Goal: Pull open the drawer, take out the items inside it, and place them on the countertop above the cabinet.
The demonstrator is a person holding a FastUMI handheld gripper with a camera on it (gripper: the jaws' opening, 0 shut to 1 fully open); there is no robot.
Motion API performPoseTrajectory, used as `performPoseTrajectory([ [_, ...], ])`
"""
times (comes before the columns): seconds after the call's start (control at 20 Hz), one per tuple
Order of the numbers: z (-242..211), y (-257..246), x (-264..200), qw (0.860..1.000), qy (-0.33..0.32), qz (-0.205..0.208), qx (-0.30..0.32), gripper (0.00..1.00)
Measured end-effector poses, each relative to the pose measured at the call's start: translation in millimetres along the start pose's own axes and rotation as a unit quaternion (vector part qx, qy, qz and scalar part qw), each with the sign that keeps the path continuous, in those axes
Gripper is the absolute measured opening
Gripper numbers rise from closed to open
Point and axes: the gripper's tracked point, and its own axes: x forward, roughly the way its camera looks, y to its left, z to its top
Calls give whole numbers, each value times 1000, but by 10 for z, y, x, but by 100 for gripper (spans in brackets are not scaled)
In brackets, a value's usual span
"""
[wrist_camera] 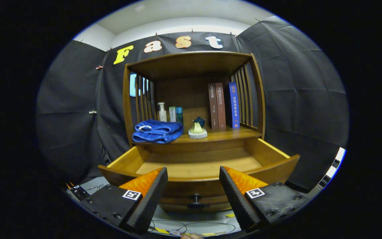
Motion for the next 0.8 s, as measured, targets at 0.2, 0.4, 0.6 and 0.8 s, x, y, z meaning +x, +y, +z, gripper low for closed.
performPoseTrajectory([
  [0.2, -381, -71, 127, 1000, 21, -10, 15, 99],
  [0.4, -591, -131, 258, 999, 40, -17, 18, 99],
  [0.6, -627, -146, 382, 998, 51, -16, 19, 99],
  [0.8, -592, -155, 414, 999, 44, -16, 16, 99],
])
